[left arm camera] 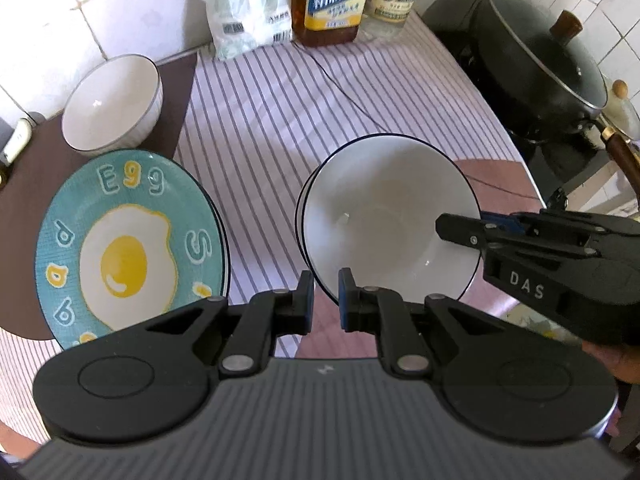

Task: Organize plates and bowls
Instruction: 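Lower the bowl into the other white bowl and open both tools, then grasp the white bowl by the wall outlet with both tools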

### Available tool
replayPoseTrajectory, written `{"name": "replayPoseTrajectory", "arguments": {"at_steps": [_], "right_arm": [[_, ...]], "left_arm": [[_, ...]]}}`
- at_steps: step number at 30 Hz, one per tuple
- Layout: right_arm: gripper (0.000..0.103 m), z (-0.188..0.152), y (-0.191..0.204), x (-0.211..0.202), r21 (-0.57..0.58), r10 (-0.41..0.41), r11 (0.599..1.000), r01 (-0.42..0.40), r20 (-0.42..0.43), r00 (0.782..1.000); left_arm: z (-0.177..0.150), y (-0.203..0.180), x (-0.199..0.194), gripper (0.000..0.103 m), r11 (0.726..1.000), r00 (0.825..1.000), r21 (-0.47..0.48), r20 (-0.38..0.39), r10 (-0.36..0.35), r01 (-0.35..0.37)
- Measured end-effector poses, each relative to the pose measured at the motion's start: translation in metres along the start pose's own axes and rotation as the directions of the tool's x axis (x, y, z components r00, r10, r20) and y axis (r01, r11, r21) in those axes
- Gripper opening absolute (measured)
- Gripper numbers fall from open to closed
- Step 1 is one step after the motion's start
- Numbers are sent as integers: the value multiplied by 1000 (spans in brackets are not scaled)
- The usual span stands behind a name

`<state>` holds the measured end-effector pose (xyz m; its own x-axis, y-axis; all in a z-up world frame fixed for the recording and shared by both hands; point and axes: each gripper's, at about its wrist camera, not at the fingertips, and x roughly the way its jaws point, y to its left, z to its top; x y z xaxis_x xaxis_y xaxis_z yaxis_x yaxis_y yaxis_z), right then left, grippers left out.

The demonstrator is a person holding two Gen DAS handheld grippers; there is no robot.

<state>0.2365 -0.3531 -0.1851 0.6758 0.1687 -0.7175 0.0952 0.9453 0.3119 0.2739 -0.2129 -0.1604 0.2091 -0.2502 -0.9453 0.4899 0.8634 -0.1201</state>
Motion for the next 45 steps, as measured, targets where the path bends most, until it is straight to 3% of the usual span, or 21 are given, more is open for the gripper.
{"name": "replayPoseTrajectory", "arguments": {"at_steps": [5, 9, 20, 25, 27, 30, 32, 36, 38, 45], "right_arm": [[17, -6, 13, 6, -106, -64, 992, 68, 40, 997], [17, -6, 17, 12, -149, -91, 984, 98, 55, 994], [25, -9, 17, -13, -100, -50, 993, 59, 84, 995], [30, -14, 28, -33, -125, -11, 992, 24, 102, 995], [33, -15, 34, -40, -147, -3, 989, 19, 109, 994], [37, -16, 45, -50, -186, 14, 983, 6, 106, 994], [45, -17, 52, -57, -202, 9, 979, 16, 119, 993], [50, -18, 61, -68, -191, 28, 982, -2, 138, 990], [59, -19, 67, -73, -191, 29, 982, 1, 153, 988], [62, -9, 95, -84, -205, 32, 979, 14, 221, 975]], "left_arm": [[7, 3, 9, 11, 1000, 1000, 4, -17, 7, -7], [9, 11, 15, 12, 998, 999, -61, -33, -30, 28], [9, 18, -10, 14, 993, 996, -87, -36, -85, 82], [4, 20, -32, 19, 994, 997, -80, -30, -78, 75], [2, 22, -41, 28, 995, 997, -67, -27, -70, 68], [0, 24, -55, 33, 997, 998, -46, -12, -60, 60], [-1, 27, -65, 36, 998, 998, -37, -1, -60, 60], [-3, 37, -83, 41, 999, 999, -22, 22, -45, 46], [-4, 44, -90, 41, 999, 999, -11, 30, -43, 43], [-3, 86, -113, 50, 999, 996, -4, 82, -34, 34]]}}
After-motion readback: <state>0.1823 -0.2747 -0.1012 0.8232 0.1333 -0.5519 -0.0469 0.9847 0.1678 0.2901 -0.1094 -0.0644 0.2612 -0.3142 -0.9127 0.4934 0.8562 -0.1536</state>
